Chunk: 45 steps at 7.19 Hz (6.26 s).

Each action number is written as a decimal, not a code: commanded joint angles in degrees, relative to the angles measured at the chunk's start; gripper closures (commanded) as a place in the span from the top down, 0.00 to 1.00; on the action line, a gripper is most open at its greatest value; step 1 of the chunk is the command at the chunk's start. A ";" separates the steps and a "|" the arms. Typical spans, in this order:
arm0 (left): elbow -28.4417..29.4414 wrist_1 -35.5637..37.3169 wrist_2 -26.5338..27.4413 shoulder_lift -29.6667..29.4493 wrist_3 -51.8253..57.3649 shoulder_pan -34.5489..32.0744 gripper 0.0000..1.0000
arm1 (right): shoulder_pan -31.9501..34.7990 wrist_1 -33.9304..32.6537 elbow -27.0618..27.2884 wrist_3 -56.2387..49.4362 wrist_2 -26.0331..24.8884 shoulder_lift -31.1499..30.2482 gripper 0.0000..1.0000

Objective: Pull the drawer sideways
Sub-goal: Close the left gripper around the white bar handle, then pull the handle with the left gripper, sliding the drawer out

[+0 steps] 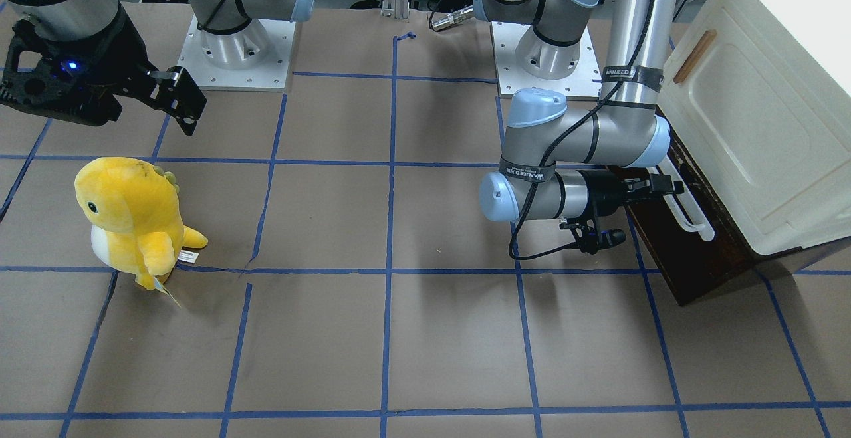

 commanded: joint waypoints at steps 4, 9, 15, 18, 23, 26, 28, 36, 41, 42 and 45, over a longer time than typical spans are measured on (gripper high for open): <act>-0.18 -0.09 0.04 -0.09 -0.78 -0.09 0.28 | 0.07 -0.03 0.00 0.00 0.00 0.00 1.00; 0.09 -0.18 0.04 -0.18 -0.78 -0.52 0.26 | 0.07 -0.03 0.00 0.00 0.00 0.00 1.00; 0.26 -0.18 0.04 -0.27 -0.78 -2.20 0.24 | -0.01 -0.03 0.00 0.00 0.00 0.00 1.00; 0.79 -0.18 -0.22 -0.36 -0.78 -3.25 0.24 | -0.01 -0.03 0.00 0.00 0.00 0.00 1.00; 1.58 -0.27 -0.31 -0.53 -0.61 -4.39 0.24 | 0.07 -0.03 0.00 0.00 0.00 0.00 1.00; 1.67 -0.27 -0.40 -0.71 -0.61 -4.92 0.24 | -0.01 -0.03 0.00 0.00 0.00 0.00 1.00; 1.76 -0.18 -0.31 -0.80 -0.61 -5.53 0.24 | 0.07 -0.03 0.00 0.00 0.00 0.00 1.00; 2.64 -0.18 -0.31 -1.23 0.01 -7.91 0.24 | -0.01 -0.03 0.00 0.00 0.00 0.00 1.00; 2.90 -0.27 -0.14 -1.41 0.10 -10.45 0.24 | 0.07 -0.03 0.00 0.00 0.00 0.00 1.00; 2.90 -0.18 -0.05 -1.50 0.10 -11.07 0.24 | -0.01 -0.03 0.00 0.00 0.00 0.00 1.00; 2.90 -0.18 0.12 -1.50 0.18 -12.30 0.24 | -0.01 0.06 0.00 0.00 0.00 0.00 1.00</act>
